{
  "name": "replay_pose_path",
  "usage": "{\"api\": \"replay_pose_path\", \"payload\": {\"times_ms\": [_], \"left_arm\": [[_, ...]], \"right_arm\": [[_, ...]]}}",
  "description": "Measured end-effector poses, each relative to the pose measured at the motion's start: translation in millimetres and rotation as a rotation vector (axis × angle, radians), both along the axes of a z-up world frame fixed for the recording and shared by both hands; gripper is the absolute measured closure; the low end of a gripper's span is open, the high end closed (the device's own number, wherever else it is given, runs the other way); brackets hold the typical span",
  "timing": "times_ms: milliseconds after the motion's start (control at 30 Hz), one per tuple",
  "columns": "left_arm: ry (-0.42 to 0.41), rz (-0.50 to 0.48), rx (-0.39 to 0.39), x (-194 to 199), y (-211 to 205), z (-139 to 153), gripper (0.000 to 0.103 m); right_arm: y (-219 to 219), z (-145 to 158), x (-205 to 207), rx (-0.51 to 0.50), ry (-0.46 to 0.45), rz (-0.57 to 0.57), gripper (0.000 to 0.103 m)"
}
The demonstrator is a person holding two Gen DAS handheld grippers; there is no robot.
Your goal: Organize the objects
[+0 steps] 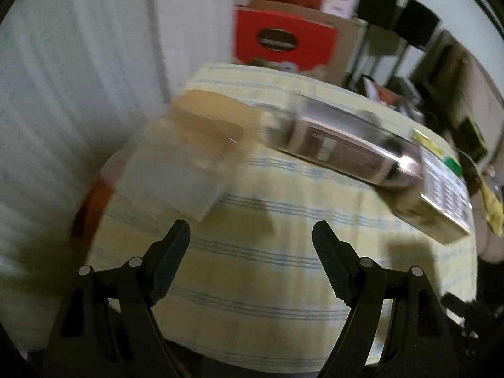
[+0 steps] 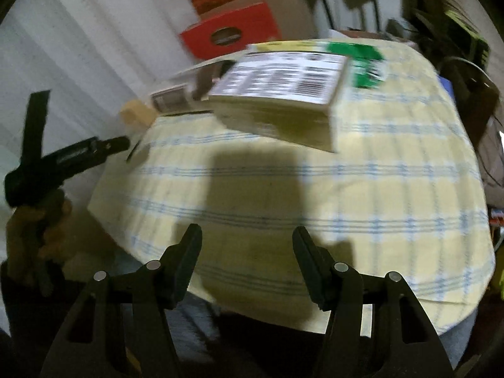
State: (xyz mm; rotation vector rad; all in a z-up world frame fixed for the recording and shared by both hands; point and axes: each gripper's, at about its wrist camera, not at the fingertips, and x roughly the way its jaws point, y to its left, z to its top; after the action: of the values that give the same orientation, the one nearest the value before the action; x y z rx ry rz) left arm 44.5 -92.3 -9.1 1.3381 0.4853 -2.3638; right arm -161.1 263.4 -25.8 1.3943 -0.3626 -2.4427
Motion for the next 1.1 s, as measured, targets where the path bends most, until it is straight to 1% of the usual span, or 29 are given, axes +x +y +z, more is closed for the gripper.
{"api": "replay_pose_path", "payload": {"times_ms": [33,167,267,300,333,400,433,467,500,533,567,600,633,667,800,867,900,933,1000,1100], "left_arm": [[-0.004,0.014,-0.007,3,-6,1,0.025],[0.009,0.016,-0.046,15,-14,15,0.025],[0.045,-0.021,-0.012,22,-14,31,0.025],[0.060,-0.037,-0.016,25,-13,39,0.025],[0.068,-0.041,-0.036,28,-13,47,0.025],[0.071,-0.021,-0.124,30,-19,64,0.020],[0.067,0.000,-0.171,30,-24,69,0.011],[0.065,0.027,-0.234,31,-32,76,0.007],[0.063,0.045,-0.284,30,-40,80,0.006],[0.055,0.059,-0.317,28,-47,81,0.006],[0.048,0.061,-0.334,24,-55,82,0.006],[0.049,0.039,-0.328,21,-59,81,0.006],[0.056,0.004,-0.308,18,-61,78,0.005],[0.062,-0.045,-0.268,11,-63,72,0.005],[0.050,-0.160,-0.177,-9,-59,52,0.005],[0.013,-0.216,-0.129,-24,-57,39,0.005],[-0.005,-0.244,-0.123,-28,-54,34,0.005],[-0.018,-0.275,-0.128,-33,-52,32,0.005],[-0.049,-0.339,-0.170,-42,-44,26,0.005],[-0.115,-0.333,-0.277,-56,-43,17,0.005]], "right_arm": [[-3,0,-2,-0.005,-0.001,0.006,0.042],[-6,-3,-4,-0.029,-0.008,0.021,0.042],[-1,-8,-4,-0.037,-0.026,0.012,0.042],[2,-8,-3,-0.046,-0.029,0.006,0.042],[4,-9,-2,-0.054,-0.032,0.000,0.042],[10,-9,-2,-0.061,-0.036,-0.011,0.042],[12,-9,-2,-0.064,-0.036,-0.015,0.042],[14,-9,-3,-0.065,-0.036,-0.020,0.042],[16,-8,-2,-0.066,-0.036,-0.025,0.042],[18,-8,-1,-0.069,-0.035,-0.029,0.042],[19,-7,-1,-0.072,-0.034,-0.031,0.042],[19,-6,-1,-0.072,-0.032,-0.029,0.042],[19,-6,-1,-0.069,-0.030,-0.027,0.042],[18,-6,-1,-0.066,-0.029,-0.025,0.042],[19,-8,-2,-0.061,-0.039,-0.027,0.042],[20,-8,-1,-0.059,-0.042,-0.029,0.042],[21,-7,-1,-0.057,-0.040,-0.031,0.042],[21,-6,-1,-0.057,-0.036,-0.033,0.042],[23,-3,0,-0.064,-0.027,-0.038,0.042],[23,-2,1,-0.057,-0.021,-0.038,0.041]]}}
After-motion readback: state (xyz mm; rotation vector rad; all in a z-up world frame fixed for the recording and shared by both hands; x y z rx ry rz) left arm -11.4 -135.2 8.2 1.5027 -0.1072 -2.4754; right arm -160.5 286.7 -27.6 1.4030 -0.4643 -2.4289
